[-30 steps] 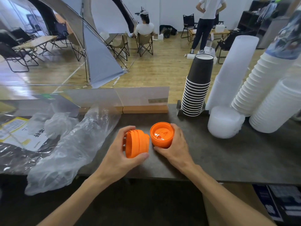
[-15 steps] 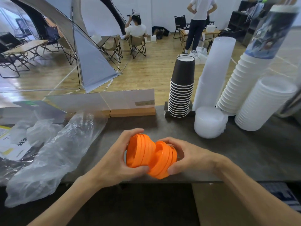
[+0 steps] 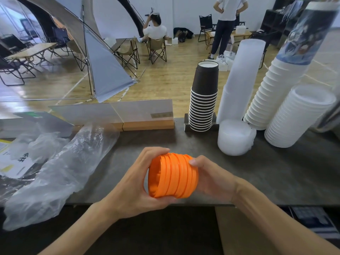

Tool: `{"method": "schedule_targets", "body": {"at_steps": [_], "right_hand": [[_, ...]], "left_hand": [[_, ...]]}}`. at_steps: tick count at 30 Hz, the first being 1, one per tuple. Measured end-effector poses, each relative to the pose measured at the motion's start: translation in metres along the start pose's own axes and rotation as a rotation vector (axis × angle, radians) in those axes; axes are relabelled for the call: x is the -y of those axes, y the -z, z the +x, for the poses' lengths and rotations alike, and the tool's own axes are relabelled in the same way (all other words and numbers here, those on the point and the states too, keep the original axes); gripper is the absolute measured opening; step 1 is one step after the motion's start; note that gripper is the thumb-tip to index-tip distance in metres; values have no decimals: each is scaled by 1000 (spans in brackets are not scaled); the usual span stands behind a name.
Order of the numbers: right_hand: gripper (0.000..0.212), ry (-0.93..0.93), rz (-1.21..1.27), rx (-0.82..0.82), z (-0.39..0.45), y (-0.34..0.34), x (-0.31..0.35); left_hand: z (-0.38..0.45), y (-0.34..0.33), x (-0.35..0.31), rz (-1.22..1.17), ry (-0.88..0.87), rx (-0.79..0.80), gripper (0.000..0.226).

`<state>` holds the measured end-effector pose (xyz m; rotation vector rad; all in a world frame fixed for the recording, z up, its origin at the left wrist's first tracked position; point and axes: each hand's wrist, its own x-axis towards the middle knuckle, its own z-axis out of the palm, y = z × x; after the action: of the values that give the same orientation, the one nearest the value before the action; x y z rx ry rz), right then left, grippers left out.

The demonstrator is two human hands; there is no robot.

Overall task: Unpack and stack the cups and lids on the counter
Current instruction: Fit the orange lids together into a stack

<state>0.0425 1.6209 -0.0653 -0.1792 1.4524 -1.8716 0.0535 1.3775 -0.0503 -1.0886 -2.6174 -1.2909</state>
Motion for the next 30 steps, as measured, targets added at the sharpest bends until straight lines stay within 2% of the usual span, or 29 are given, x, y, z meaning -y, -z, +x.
{"method": "schedule_targets", "body": {"at_steps": [6, 12, 16, 21, 26, 30], "right_hand": [[79, -10, 111, 110, -5, -5, 4], [83, -76, 129, 135, -11, -7, 7], [64, -89, 104, 129, -10, -7, 8], [84, 1, 62, 37, -7, -8, 6], [66, 63, 55, -42, -7, -14, 8], [68, 73, 42, -61, -8, -15, 7]], "left_hand": [[3, -1, -6, -6, -54, 28, 97], [4, -3, -12, 54, -92, 71, 90], [4, -4, -14, 52, -41, 120, 95], [5, -8, -14, 27, -23, 20, 96], [5, -12, -13, 11, -14, -89, 90], [6, -13, -10, 1, -3, -65, 93]]}}
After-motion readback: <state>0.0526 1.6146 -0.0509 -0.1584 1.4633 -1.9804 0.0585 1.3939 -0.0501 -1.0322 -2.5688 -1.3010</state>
